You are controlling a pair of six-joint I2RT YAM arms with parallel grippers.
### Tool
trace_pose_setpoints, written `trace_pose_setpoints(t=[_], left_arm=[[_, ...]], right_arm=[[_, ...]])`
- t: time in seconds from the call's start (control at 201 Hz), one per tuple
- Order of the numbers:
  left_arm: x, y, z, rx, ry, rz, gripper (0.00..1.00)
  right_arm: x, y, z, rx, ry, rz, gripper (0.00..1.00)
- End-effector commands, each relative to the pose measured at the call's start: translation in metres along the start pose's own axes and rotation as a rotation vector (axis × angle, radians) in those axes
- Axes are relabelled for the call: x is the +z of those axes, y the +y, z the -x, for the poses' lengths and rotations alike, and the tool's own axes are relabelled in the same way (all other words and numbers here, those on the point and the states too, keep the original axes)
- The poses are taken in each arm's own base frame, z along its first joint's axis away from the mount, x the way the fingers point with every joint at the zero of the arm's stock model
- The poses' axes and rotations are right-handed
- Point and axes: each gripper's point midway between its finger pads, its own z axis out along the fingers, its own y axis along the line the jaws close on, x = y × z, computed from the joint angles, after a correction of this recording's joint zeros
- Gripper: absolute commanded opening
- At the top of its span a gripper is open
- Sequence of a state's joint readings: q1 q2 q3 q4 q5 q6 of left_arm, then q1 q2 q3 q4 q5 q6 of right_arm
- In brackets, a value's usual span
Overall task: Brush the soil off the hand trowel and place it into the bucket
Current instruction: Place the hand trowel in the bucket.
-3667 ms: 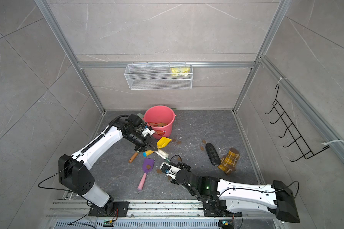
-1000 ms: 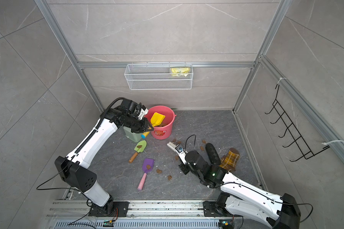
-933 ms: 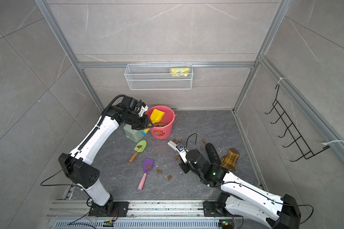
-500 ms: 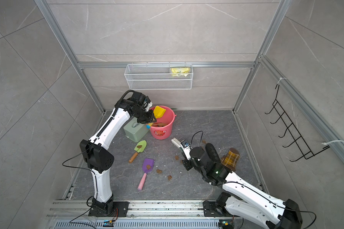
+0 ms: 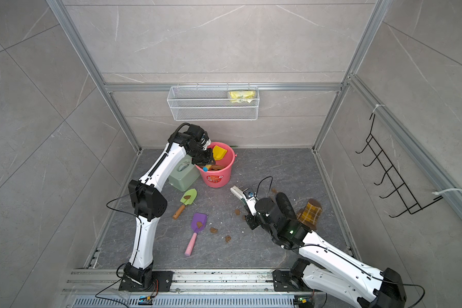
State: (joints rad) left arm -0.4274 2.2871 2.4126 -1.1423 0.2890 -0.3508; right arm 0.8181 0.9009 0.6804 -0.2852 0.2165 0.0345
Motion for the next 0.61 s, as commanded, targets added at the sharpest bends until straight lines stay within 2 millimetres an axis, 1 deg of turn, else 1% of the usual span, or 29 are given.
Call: trace_pose_setpoints(t=[0.0,0.09,0.154,0.159,0.164,0.179,0.254,0.473,0.602], left_arm=[[-0.008,-0.006,0.007,0.044,-0.021,-0.017,0.20],[-0.002,-0.004,0.010,0.047,-0.024,-0.009,0.22],[-0.006,-0.005,0.013,0.053,-0.036,-0.012,0.23],[0.001,-0.003,0.012,0.049,-0.023,-0.008,0.23],[0.000,-0.003,0.012,0.050,-0.025,-0.008,0.23],[0.007,0.000,0.011,0.047,-0.013,-0.004,0.24],[0.010,0.002,0.013,0.046,-0.013,0.002,0.25],[0.010,0.006,0.015,0.055,-0.022,0.016,0.31],[0.004,0.003,0.021,0.070,-0.045,0.013,0.35]], right_arm=[[-0.002,-0.004,-0.002,0.023,-0.002,-0.015,0.00],[-0.002,-0.004,-0.003,0.023,-0.001,-0.017,0.00],[-0.002,-0.004,-0.002,0.023,-0.001,-0.017,0.00],[-0.002,-0.004,-0.002,0.023,-0.001,-0.017,0.00],[-0.002,-0.004,-0.002,0.023,-0.001,-0.017,0.00],[-0.002,-0.005,-0.002,0.023,-0.001,-0.019,0.00],[-0.002,-0.005,-0.002,0.023,-0.001,-0.023,0.00],[-0.005,-0.007,0.000,0.020,-0.004,-0.030,0.00],[-0.005,-0.008,0.002,0.019,-0.005,-0.033,0.00]])
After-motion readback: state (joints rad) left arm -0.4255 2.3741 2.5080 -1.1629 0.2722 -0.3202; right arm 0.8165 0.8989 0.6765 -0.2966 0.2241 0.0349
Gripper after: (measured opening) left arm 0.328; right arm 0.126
